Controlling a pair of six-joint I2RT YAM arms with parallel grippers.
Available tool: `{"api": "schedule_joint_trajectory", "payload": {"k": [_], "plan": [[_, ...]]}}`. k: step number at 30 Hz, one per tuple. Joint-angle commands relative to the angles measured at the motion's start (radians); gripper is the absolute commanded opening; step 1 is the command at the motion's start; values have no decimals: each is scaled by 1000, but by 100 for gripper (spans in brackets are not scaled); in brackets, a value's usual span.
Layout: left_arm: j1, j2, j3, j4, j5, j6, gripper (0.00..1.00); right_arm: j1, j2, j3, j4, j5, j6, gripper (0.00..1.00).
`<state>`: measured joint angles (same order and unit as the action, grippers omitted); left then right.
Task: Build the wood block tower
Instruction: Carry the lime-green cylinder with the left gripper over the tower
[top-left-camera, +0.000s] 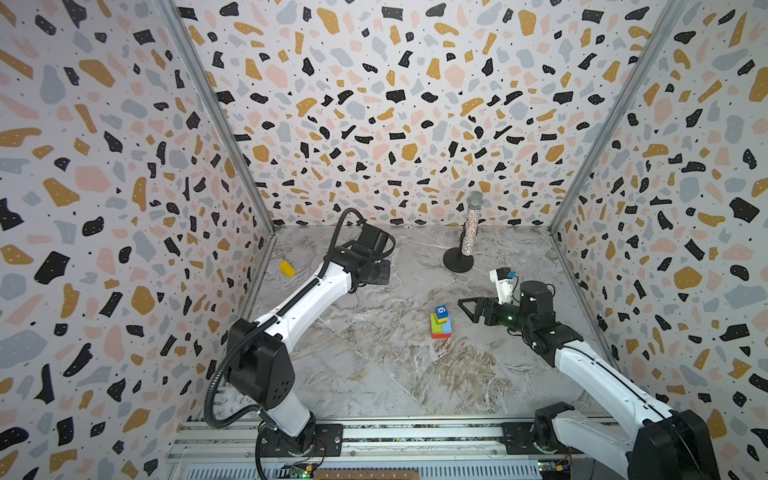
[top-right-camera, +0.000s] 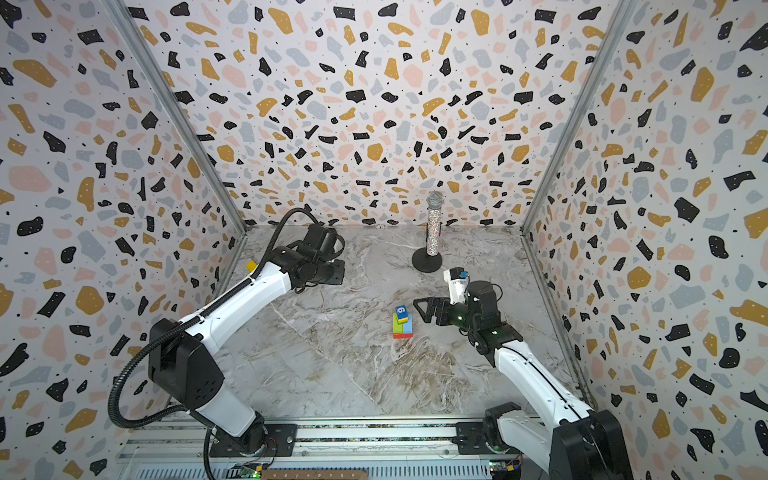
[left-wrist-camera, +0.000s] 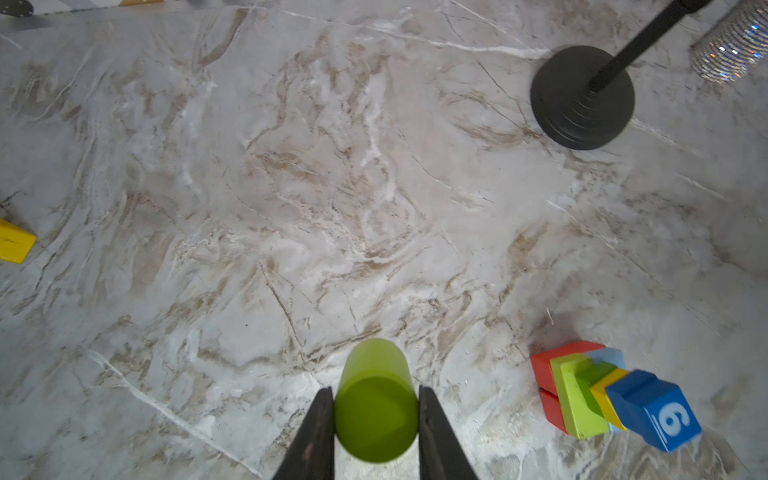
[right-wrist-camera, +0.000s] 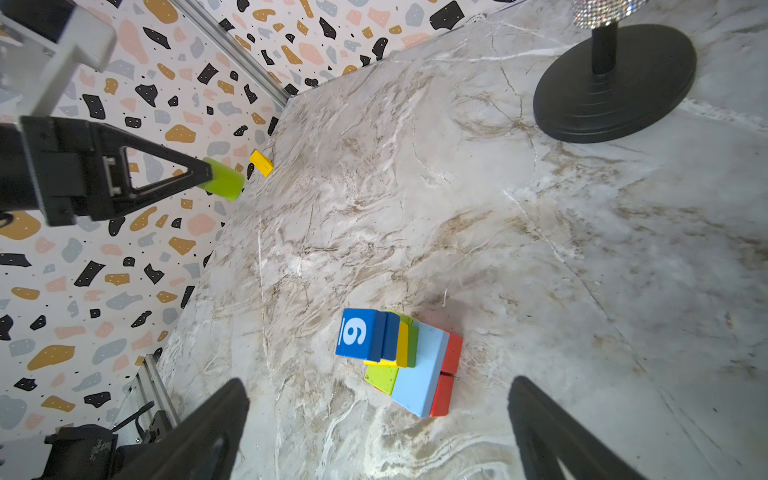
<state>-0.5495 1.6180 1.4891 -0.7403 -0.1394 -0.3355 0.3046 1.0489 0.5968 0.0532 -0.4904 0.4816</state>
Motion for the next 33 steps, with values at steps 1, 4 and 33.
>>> {"api": "schedule_joint_trajectory", "payload": {"k": [1,4,33], "plan": [[-62,-37,37,-65,-16,24,27,-4,-7,9,-23,32,-21,99],[-121,-35,59,-93,-31,26,27,-4,-2,8,-27,48,-24,99],[-400,180,290,-139,-35,22,26,-5,63,-22,-61,191,-24,99]]}}
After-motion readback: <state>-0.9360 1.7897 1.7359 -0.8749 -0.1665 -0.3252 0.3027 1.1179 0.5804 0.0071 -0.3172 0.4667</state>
